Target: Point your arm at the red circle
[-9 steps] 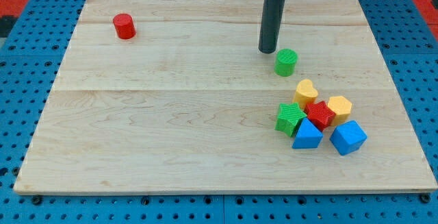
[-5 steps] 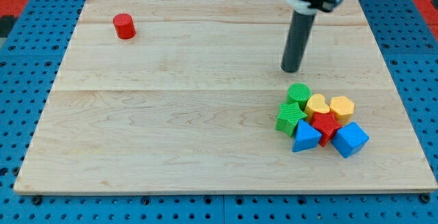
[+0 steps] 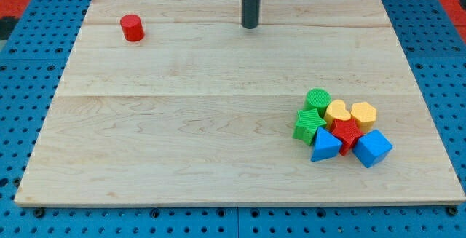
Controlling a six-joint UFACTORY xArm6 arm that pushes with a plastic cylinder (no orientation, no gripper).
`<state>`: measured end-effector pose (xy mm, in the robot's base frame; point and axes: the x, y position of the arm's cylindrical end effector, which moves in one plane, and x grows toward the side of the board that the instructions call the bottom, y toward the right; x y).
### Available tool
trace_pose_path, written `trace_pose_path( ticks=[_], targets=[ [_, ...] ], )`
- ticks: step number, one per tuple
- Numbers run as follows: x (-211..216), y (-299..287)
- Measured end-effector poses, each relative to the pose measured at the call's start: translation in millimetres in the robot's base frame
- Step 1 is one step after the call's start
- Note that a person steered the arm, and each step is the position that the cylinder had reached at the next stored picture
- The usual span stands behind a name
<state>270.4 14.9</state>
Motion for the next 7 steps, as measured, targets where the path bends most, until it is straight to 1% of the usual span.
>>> trace_pose_path(
  ticks=[1, 3, 4, 5, 6, 7],
  targets=[
    [-7.8, -24.7],
    [-7.8, -26.1],
    [-19.9, -61.7],
    [-39.8, -126.2],
    [-41.1, -197.3],
    [-4.6, -217.7]
  ],
)
